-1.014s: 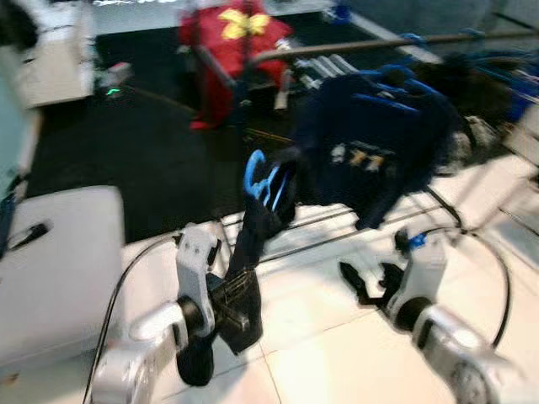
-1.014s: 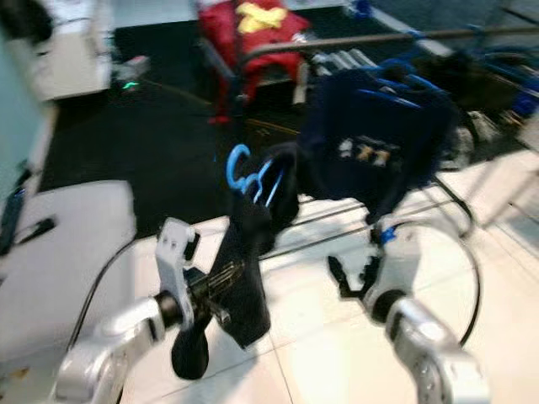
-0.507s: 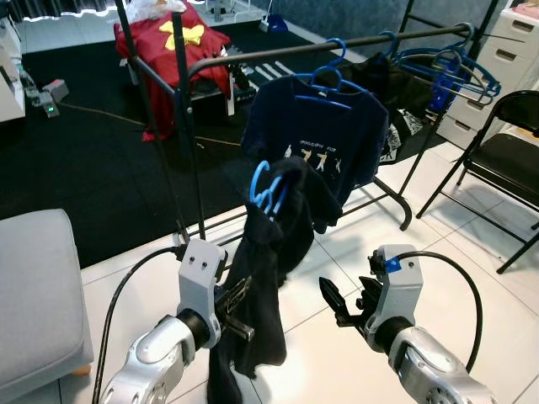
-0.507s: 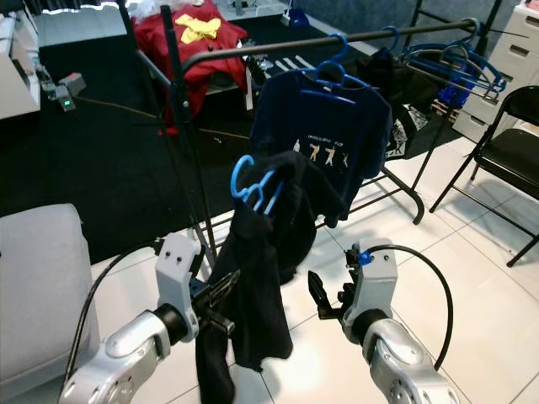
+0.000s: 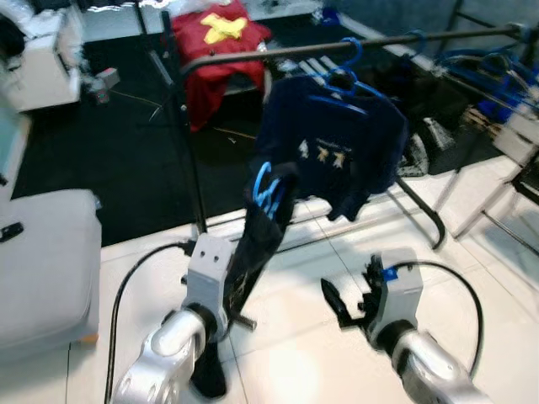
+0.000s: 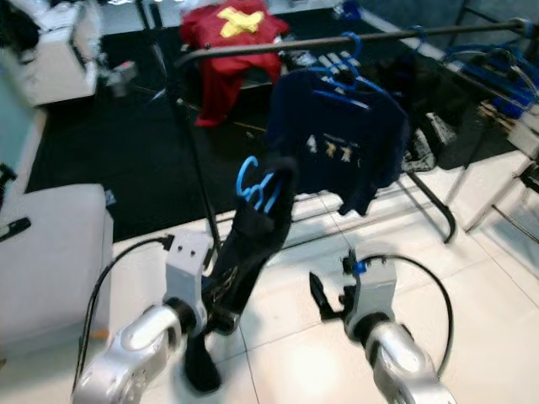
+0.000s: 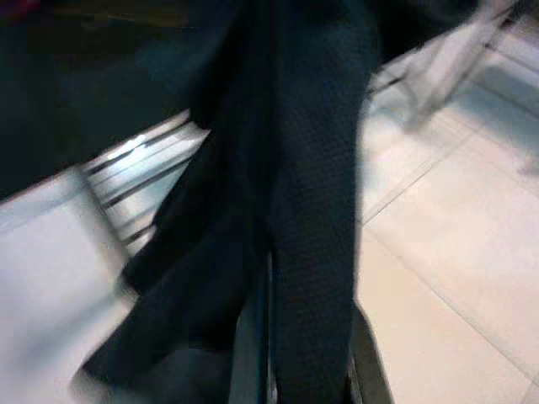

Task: Hang hanger

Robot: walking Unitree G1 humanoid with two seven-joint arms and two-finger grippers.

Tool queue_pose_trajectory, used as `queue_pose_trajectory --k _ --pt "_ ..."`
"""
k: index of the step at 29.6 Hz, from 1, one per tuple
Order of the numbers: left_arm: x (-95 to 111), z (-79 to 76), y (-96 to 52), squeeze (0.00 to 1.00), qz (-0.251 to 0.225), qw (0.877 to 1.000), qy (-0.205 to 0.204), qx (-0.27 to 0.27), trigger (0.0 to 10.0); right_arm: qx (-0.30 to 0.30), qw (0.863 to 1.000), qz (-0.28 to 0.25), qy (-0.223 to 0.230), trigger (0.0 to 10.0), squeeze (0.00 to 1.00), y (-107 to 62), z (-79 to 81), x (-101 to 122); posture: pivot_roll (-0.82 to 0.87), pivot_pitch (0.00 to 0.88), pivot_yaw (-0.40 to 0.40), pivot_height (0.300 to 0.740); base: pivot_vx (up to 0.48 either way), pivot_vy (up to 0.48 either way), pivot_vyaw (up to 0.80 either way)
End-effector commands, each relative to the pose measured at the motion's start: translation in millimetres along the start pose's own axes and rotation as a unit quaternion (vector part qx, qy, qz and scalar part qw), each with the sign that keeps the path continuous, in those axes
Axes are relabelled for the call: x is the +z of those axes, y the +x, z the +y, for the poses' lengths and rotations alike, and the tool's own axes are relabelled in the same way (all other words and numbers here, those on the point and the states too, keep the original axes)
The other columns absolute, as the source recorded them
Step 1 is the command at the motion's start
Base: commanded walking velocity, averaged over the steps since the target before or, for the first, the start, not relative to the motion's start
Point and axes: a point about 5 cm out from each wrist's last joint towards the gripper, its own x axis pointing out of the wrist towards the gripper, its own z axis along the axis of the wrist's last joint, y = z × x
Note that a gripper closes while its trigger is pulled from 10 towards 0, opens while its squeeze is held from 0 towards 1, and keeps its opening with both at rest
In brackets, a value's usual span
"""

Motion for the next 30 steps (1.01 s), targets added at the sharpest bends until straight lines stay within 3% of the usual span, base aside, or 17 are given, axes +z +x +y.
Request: queue_pose_trajectory --k 1,9,17,18,23,30 --pt "5.2 -1.1 0.1 0.00 -0.013 1.000 0.000 0.007 10.0 -0.009 1.000 0.007 -0.005 10.0 0.00 -2.7 -5.6 -3.7 -0.05 0.112 -0.016 0.740 0.000 -0.480 0.79" --pt "17.0 4.0 10.5 0.00 -0.029 0.999 -0.006 0.030 10.0 -0.007 1.000 0.008 -0.006 10.0 0.00 -1.6 -4.9 -6.1 -0.05 0.119 -0.013 0.740 0.000 -0.480 0.79" --pt "37.4 5.3 27.0 0.00 -0.069 0.998 0.008 0.006 10.0 -0.015 1.000 0.007 -0.005 10.0 0.00 -0.2 -6.5 -7.8 -0.06 0.119 -0.014 0.740 0.000 -0.267 0.79" --pt "47.7 6.1 32.7 0.00 -0.098 0.995 0.015 -0.030 10.0 -0.026 1.000 0.009 0.002 10.0 0.00 1.0 -9.0 -9.2 -0.06 0.120 -0.010 0.740 0.000 0.000 0.00" --pt "51.3 4.8 33.8 0.00 -0.107 0.993 0.020 -0.053 10.0 -0.028 1.000 0.009 0.006 10.0 0.00 1.6 -9.7 -9.6 -0.06 0.120 -0.010 0.740 0.000 0.000 0.00" --pt "61.1 -10.1 35.7 0.00 -0.129 0.988 0.010 -0.083 10.0 -0.028 1.000 0.009 0.010 10.0 0.00 2.7 -10.4 -10.1 -0.06 0.120 -0.010 0.740 0.410 0.000 0.00"
